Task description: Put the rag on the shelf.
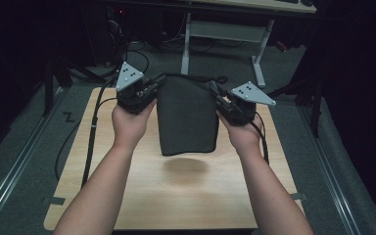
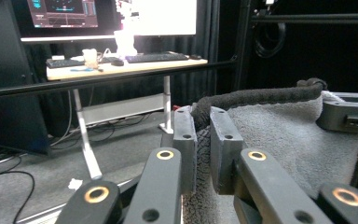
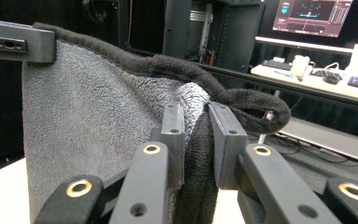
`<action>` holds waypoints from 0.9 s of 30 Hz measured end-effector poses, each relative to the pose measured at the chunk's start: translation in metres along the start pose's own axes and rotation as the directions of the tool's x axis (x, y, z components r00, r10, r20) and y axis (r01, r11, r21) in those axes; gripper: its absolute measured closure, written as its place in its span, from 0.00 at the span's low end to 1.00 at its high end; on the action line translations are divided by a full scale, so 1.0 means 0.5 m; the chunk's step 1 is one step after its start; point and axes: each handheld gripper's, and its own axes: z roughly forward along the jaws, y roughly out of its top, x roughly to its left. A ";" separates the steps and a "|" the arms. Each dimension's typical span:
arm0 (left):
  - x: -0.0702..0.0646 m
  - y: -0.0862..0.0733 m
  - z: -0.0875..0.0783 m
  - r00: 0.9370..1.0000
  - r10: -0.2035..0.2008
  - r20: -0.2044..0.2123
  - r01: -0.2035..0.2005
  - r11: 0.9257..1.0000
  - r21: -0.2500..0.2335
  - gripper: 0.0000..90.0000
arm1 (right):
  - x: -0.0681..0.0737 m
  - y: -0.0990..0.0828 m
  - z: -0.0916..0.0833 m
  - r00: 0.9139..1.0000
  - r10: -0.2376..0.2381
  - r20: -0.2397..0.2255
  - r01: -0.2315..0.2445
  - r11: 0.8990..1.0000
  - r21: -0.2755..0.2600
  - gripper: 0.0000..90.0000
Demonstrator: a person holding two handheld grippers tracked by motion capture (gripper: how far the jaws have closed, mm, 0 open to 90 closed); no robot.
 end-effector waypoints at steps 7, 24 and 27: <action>0.030 -0.009 0.043 1.000 0.009 -0.024 -0.008 1.000 0.024 0.92 | -0.022 -0.006 0.042 1.000 0.020 -0.006 -0.020 1.000 0.016 0.87; 0.090 -0.023 0.148 1.000 -0.019 -0.002 0.019 0.996 0.089 0.91 | -0.093 -0.017 0.139 1.000 0.027 -0.006 -0.026 0.996 0.089 0.87; 0.096 -0.043 0.171 0.999 -0.043 -0.004 0.043 0.991 0.124 0.91 | -0.104 -0.029 0.153 1.000 0.007 0.002 -0.007 0.994 0.112 0.86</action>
